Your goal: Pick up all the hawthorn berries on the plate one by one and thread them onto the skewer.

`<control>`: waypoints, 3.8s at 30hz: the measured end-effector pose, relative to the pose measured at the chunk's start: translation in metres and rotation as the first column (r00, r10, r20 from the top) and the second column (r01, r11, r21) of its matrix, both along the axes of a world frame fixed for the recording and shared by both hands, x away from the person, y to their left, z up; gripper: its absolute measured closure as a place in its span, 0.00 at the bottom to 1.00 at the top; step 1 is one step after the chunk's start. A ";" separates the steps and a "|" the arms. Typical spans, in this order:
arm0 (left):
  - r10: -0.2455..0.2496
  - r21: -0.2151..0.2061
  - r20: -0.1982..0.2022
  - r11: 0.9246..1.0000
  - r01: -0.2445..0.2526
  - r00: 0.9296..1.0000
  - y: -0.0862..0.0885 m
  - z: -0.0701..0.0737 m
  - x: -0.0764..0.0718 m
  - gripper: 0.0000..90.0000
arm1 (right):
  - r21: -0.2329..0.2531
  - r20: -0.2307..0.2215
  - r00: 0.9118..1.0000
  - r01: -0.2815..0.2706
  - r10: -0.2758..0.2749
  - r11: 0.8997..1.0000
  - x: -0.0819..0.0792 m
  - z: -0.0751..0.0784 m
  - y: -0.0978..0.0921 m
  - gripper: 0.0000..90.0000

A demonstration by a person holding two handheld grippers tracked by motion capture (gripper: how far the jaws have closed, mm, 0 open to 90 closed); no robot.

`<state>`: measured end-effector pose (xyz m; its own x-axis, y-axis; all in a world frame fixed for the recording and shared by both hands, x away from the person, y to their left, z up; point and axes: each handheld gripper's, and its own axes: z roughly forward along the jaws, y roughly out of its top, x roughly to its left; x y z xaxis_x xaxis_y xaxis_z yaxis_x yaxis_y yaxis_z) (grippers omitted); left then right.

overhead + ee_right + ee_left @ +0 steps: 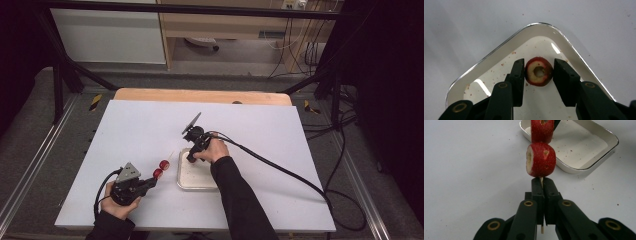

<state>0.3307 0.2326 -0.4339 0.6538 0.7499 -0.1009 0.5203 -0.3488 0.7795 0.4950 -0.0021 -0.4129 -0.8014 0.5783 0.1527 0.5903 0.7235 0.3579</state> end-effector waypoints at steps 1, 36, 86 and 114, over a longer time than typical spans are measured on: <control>-0.002 0.002 0.000 1.000 0.002 1.000 0.000 0.000 0.000 0.98 | 0.000 0.000 1.000 -0.002 0.002 1.000 0.000 0.000 0.000 0.69; 0.060 -0.039 0.079 0.998 -0.057 0.995 -0.018 0.007 -0.017 0.98 | 0.655 0.011 0.946 0.237 -0.323 0.717 -0.080 0.027 -0.077 0.70; 0.105 -0.166 0.058 0.982 -0.094 0.993 -0.060 -0.003 -0.024 0.98 | 0.953 -0.143 0.799 0.270 -0.583 0.136 -0.105 -0.023 -0.055 0.70; 0.125 -0.195 0.019 0.974 -0.119 0.992 -0.057 -0.004 -0.018 0.98 | 0.928 -0.038 0.842 0.229 -0.538 0.293 -0.122 -0.030 -0.043 0.65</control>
